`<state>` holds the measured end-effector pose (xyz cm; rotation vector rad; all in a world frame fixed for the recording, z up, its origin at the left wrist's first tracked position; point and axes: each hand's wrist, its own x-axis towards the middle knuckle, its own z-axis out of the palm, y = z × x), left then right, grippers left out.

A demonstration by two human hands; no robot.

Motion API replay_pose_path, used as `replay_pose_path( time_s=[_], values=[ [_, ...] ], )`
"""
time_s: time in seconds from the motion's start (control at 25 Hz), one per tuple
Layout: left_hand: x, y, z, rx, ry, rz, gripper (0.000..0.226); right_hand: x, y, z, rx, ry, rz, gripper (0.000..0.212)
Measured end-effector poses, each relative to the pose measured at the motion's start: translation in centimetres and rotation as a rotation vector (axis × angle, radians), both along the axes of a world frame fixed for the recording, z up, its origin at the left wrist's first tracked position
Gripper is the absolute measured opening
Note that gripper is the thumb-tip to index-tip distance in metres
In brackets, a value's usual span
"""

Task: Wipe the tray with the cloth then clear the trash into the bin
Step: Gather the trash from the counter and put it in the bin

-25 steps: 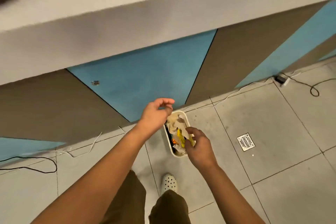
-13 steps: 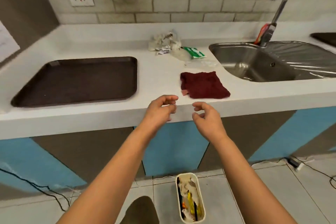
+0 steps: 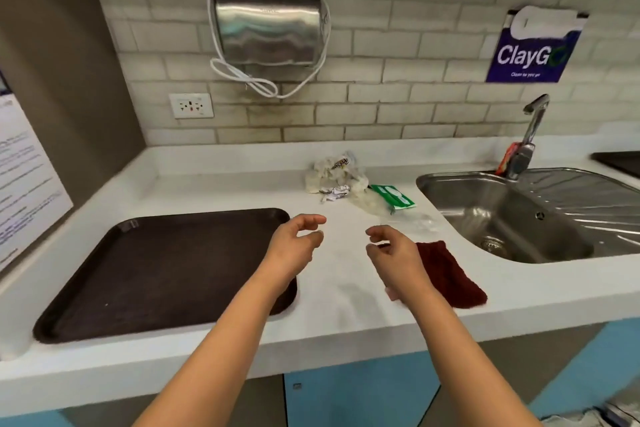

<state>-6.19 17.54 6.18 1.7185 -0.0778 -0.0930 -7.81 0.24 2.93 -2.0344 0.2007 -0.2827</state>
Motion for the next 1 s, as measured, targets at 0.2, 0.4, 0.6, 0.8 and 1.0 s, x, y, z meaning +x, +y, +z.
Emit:
replay_pose_path(
  time_s=[0.2,0.4,0.6,0.8,1.0],
  values=[
    [7.7,3.8,0.7,0.045,-0.012,-0.016,0.028,6.3,1.9,0.7,-0.018,0.004,-0.06,0.021],
    [15.2,5.7,1.0,0.103,-0.015,-0.041,0.025,10.7,2.4,0.2,-0.131,0.031,-0.148,0.024],
    [20.0,4.2,-1.1,0.143,0.024,-0.088,0.025,13.6,0.5,-1.1,-0.227,0.073,-0.208,0.028],
    [24.3,2.1,-3.7,0.224,0.024,-0.105,0.024,18.3,-3.3,-1.6,-0.265,0.074,-0.262,0.029],
    [29.3,-1.2,-6.2,0.389,-0.027,-0.069,0.025,24.1,-8.2,-2.8,-0.365,0.156,-0.285,0.033]
  ],
)
